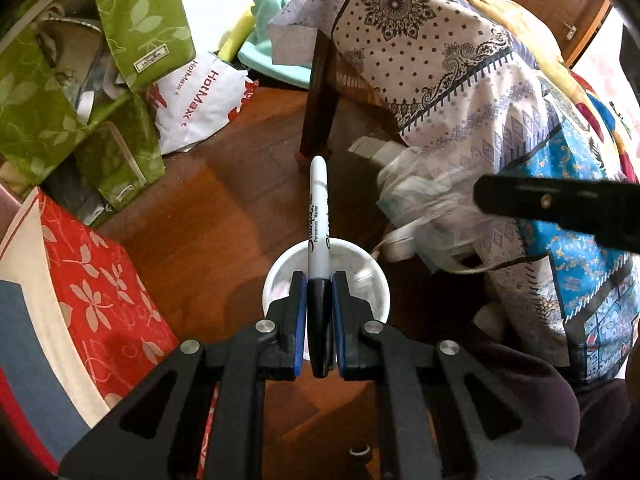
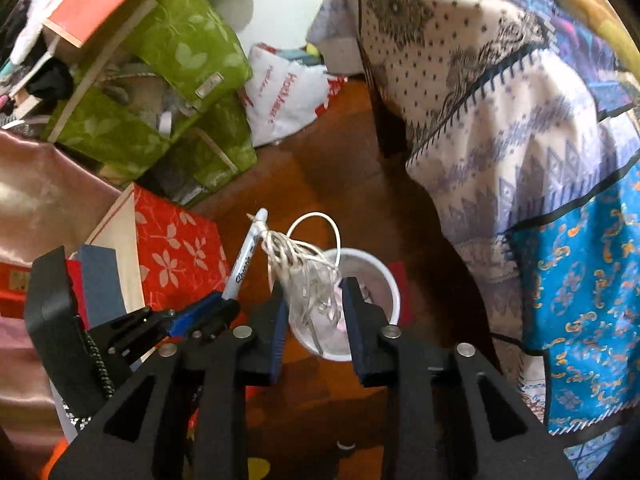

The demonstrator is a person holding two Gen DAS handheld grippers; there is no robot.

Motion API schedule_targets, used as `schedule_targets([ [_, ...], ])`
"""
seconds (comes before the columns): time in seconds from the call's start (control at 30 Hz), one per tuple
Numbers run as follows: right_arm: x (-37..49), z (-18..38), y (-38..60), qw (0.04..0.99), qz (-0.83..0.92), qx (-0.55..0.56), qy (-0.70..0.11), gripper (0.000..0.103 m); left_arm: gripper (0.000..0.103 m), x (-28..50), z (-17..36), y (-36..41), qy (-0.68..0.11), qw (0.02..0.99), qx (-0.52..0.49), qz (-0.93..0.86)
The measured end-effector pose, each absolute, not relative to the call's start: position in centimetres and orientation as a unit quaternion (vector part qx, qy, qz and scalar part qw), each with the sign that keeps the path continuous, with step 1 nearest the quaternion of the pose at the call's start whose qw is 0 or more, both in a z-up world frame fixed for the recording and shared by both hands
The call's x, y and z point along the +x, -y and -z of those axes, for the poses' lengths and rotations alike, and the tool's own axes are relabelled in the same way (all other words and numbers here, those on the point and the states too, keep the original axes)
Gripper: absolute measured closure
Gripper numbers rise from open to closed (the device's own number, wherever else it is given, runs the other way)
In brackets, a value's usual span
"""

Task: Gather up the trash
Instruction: 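Open the right tool to drop the earphones while the left tool drops the marker, then move both open tools back to the items on the mat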

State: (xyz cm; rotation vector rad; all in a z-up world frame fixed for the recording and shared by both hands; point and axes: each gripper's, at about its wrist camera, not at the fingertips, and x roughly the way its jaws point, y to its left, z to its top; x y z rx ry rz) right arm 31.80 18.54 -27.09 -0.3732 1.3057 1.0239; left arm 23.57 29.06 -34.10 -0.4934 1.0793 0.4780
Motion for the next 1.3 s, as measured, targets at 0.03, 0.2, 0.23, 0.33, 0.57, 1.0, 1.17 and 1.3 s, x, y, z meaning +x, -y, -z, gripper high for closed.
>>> schedule_targets([
  [0.03,31.9,27.2,-18.5,0.657,-0.453,-0.167,-0.579,0.077,0.092,23.8,34.2,-29.1,-0.504,0.802,-0.229,-0.222],
  [0.2,31.5,27.0,-18.3,0.66,-0.456,-0.19,-0.565,0.077,0.092,24.8,34.4,-29.0,-0.505,0.804,-0.227,-0.216],
  [0.23,31.3,26.8,-18.1,0.662,-0.457,-0.192,-0.563,0.077,0.092,25.0,34.4,-28.9,-0.504,0.805,-0.227,-0.214],
  [0.33,31.4,26.3,-17.5,0.666,-0.458,-0.195,-0.555,0.077,0.092,25.4,34.2,-28.8,-0.502,0.806,-0.224,-0.219],
  [0.57,30.8,24.5,-16.0,0.689,-0.456,-0.207,-0.524,0.057,0.075,25.8,34.1,-28.0,-0.529,0.791,-0.213,-0.219],
  [1.0,29.7,18.7,-10.3,0.732,-0.46,-0.181,-0.468,0.057,0.07,24.0,26.0,-22.5,-0.495,0.828,-0.144,-0.221],
  [1.17,29.9,15.3,-6.5,0.76,-0.454,-0.156,-0.438,0.057,0.066,24.2,21.9,-19.4,-0.467,0.85,-0.125,-0.209],
  [1.3,30.3,12.8,-2.7,0.782,-0.444,-0.133,-0.416,0.057,0.064,25.2,18.9,-16.5,-0.449,0.866,-0.103,-0.195],
])
